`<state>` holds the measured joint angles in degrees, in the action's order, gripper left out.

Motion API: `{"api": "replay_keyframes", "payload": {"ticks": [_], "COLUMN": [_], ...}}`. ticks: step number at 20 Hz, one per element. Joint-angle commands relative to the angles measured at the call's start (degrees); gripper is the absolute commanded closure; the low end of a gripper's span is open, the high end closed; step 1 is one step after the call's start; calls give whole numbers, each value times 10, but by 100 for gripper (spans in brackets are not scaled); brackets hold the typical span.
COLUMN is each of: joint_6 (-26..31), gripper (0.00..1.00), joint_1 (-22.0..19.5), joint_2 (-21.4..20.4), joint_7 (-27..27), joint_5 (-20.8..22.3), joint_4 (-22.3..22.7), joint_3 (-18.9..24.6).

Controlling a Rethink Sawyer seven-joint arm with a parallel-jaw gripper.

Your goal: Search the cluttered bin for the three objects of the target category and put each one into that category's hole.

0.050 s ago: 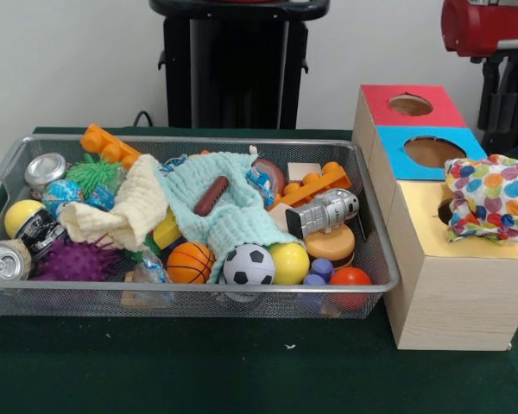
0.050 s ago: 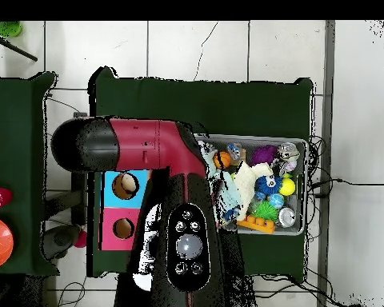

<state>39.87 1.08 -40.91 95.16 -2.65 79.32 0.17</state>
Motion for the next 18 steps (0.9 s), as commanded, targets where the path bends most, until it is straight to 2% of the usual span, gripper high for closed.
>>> {"api": "replay_keyframes", "payload": {"ticks": [1, 18], "joint_6": [-35, -83], "gripper": [100, 100], "joint_1": [-3, 0], "joint_2": [40, 58], "joint_7": [94, 103], "joint_5": [17, 5], "joint_4": [27, 39], "joint_3": [1, 5]}}
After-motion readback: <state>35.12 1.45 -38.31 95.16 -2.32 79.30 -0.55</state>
